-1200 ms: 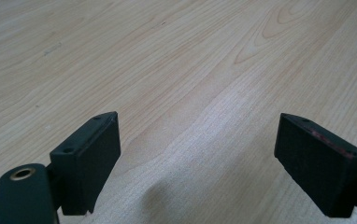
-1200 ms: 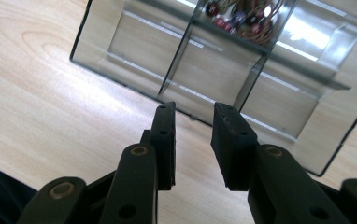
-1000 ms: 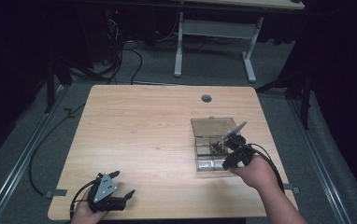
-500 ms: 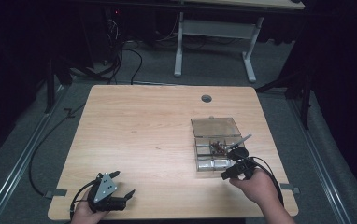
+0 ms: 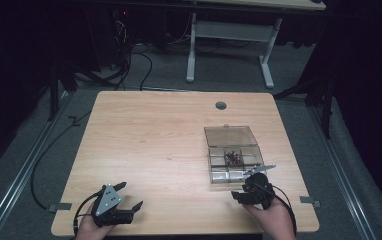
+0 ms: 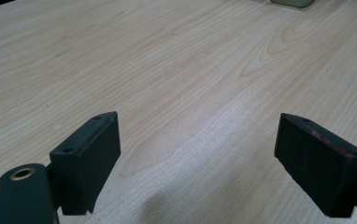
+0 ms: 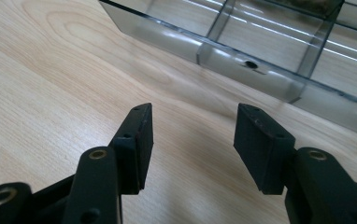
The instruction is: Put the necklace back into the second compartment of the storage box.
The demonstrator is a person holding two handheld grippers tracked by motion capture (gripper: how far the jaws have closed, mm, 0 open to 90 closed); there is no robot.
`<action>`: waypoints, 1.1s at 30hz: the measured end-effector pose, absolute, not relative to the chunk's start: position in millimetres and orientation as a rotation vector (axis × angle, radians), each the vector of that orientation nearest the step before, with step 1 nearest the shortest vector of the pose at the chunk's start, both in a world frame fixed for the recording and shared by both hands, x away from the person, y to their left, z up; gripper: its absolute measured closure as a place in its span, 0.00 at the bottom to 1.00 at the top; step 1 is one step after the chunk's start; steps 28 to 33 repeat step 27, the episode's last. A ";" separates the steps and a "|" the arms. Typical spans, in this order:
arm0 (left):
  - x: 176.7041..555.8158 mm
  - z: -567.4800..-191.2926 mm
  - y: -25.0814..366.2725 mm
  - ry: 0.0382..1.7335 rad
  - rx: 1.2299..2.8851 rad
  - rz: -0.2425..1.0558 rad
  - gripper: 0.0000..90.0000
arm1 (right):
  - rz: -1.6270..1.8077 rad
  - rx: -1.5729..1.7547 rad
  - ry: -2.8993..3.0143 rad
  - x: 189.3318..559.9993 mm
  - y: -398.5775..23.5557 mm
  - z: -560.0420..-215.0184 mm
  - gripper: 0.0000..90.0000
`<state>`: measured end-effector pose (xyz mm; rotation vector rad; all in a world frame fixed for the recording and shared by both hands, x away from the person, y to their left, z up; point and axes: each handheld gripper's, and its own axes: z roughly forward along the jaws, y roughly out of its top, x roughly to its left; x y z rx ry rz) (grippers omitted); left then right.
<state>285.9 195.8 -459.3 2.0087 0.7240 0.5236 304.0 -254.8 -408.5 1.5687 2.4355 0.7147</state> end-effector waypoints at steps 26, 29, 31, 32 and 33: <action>284.0 -459.1 195.2 0.761 1.937 0.590 0.17 | 1.199 1.364 2.065 260.6 -261.2 -456.0 0.53; 283.7 -459.2 195.1 0.758 1.939 0.587 0.17 | 1.205 1.361 2.070 260.6 -261.4 -456.0 0.55; 283.7 -459.2 195.1 0.758 1.939 0.587 0.17 | 1.205 1.361 2.070 260.6 -261.4 -456.0 0.55; 283.7 -459.2 195.1 0.758 1.939 0.587 0.17 | 1.205 1.361 2.070 260.6 -261.4 -456.0 0.55; 283.7 -459.2 195.1 0.758 1.939 0.587 0.17 | 1.205 1.361 2.070 260.6 -261.4 -456.0 0.55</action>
